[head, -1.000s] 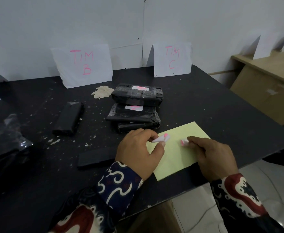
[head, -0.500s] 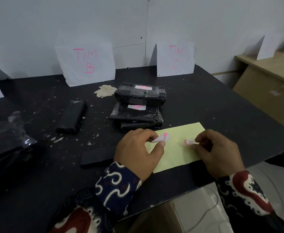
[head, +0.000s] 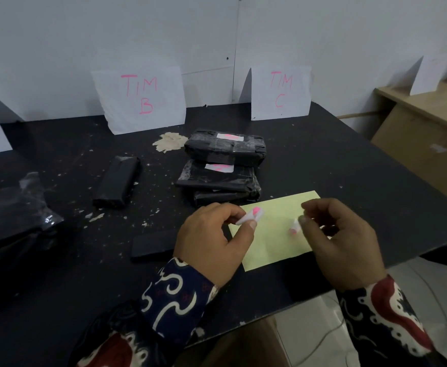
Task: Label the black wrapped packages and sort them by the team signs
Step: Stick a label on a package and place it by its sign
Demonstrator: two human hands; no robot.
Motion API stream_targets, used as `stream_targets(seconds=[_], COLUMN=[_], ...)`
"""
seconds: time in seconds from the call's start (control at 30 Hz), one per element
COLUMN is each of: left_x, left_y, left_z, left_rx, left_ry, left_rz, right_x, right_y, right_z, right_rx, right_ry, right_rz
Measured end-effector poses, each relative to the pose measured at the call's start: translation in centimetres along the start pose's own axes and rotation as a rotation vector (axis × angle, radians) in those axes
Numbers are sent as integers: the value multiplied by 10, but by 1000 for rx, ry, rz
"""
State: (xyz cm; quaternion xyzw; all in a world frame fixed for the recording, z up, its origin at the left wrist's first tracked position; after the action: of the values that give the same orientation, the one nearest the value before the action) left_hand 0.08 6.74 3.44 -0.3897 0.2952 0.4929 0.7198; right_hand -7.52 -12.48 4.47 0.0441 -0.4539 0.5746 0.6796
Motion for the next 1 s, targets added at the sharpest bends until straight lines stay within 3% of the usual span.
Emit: stream_targets(seconds=[0.13, 0.27, 0.47, 0.73, 1.0], left_x=[-3, -4, 3, 21, 45], left_y=[6, 15, 27, 30, 21], left_z=[9, 22, 43, 68, 90], left_rx=[22, 48, 117, 109, -81], left_ry=[67, 84, 96, 231, 92], left_rz=[2, 1, 60, 313, 361], right_x=[29, 47, 62, 67, 87], right_y=[5, 8, 9, 8, -3], right_z=[-21, -43, -60, -79, -107], right_rx=[124, 204, 236, 326, 347], right_ry=[-398, -574, -576, -603, -547], right_rz=[-65, -47, -61, -71, -38])
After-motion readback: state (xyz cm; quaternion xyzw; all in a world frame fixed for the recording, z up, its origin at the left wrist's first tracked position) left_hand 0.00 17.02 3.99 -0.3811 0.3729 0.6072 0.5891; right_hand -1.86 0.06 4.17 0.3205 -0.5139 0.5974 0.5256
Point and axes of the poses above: each hand's wrist, its own y-axis away from the middle knuckle, its own z-axis out of the back of the hand, x = y × z, the point moved 4 cm from there along -y, towards the middle knuckle, and after that the axes turned 10 degrees about z, right-handed, at the moved point
